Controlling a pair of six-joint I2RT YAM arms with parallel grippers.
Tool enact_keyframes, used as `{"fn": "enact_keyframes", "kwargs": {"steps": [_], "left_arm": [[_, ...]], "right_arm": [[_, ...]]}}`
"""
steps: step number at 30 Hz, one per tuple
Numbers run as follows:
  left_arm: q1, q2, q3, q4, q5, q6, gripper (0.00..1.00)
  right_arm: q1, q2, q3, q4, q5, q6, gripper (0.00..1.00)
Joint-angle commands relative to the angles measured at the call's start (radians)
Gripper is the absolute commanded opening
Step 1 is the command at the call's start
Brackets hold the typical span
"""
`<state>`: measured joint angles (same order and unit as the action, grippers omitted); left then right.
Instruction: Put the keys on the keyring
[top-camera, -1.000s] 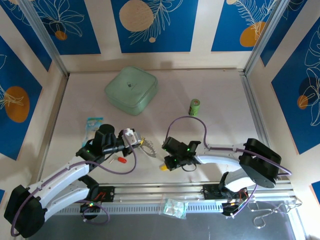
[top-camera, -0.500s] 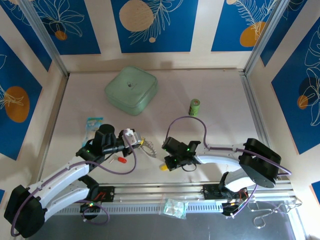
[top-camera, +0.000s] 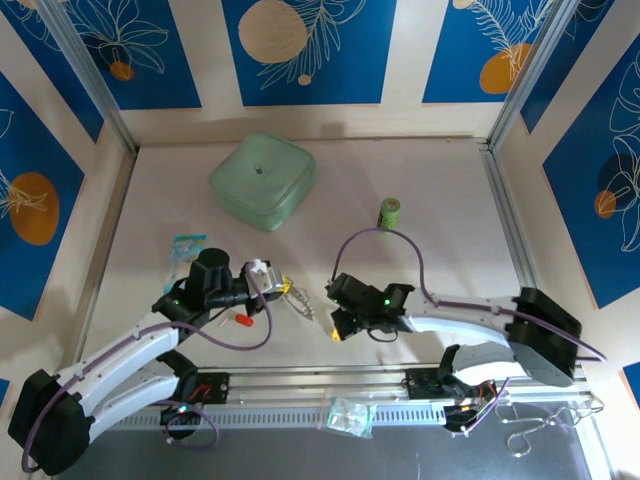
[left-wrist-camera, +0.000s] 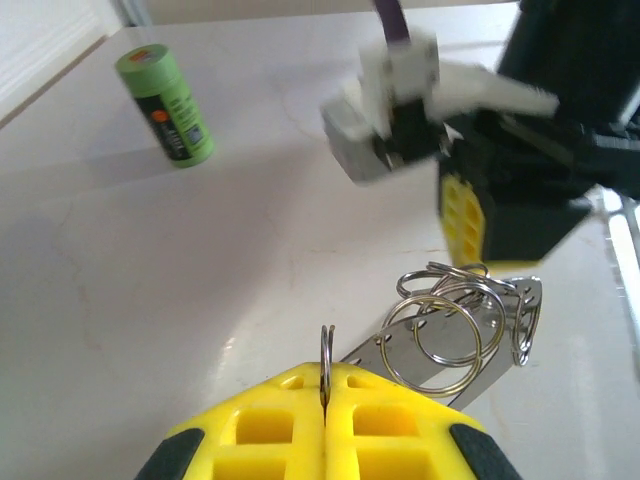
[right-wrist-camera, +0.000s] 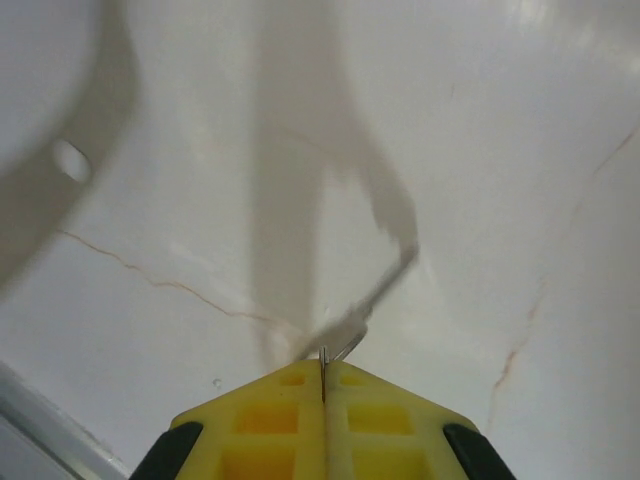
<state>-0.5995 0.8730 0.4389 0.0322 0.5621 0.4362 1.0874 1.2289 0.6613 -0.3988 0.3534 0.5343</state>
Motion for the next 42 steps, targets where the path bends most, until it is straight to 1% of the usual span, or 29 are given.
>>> {"fn": "enact_keyframes", "kwargs": {"steps": [1, 3, 4, 7, 10, 13, 15, 21, 30, 35, 42], "left_arm": [[0.003, 0.016, 0.039, 0.003, 0.167, -0.014, 0.00], [0.002, 0.030, 0.043, 0.002, 0.216, -0.021, 0.00], [0.001, 0.037, 0.045, 0.001, 0.234, -0.031, 0.00], [-0.008, 0.055, 0.057, -0.022, 0.256, -0.065, 0.00], [-0.022, 0.065, 0.061, -0.053, 0.271, -0.081, 0.00], [-0.038, 0.069, 0.051, -0.053, 0.267, -0.092, 0.00], [-0.048, 0.070, 0.044, -0.051, 0.264, -0.093, 0.00], [-0.063, 0.074, 0.044, -0.025, 0.216, -0.137, 0.00], [-0.069, 0.085, 0.053, -0.022, 0.192, -0.157, 0.00], [-0.072, 0.080, 0.054, -0.015, 0.179, -0.157, 0.00], [-0.075, 0.076, 0.050, -0.009, 0.185, -0.155, 0.00]], "right_arm": [[-0.005, -0.119, -0.047, 0.073, 0.129, -0.228, 0.00], [-0.036, -0.183, -0.081, 0.173, 0.080, -0.382, 0.00], [-0.056, -0.211, -0.095, 0.219, 0.014, -0.461, 0.00], [-0.103, -0.273, -0.110, 0.290, -0.145, -0.583, 0.00], [-0.171, -0.293, -0.079, 0.260, -0.342, -0.607, 0.00], [-0.204, -0.284, -0.046, 0.240, -0.470, -0.601, 0.00], [-0.204, -0.272, -0.030, 0.229, -0.520, -0.612, 0.00], [-0.202, -0.207, 0.024, 0.228, -0.608, -0.634, 0.00], [-0.171, -0.127, 0.063, 0.269, -0.646, -0.622, 0.00], [-0.152, -0.101, 0.073, 0.278, -0.645, -0.620, 0.00], [-0.148, -0.075, 0.088, 0.286, -0.607, -0.611, 0.00]]}}
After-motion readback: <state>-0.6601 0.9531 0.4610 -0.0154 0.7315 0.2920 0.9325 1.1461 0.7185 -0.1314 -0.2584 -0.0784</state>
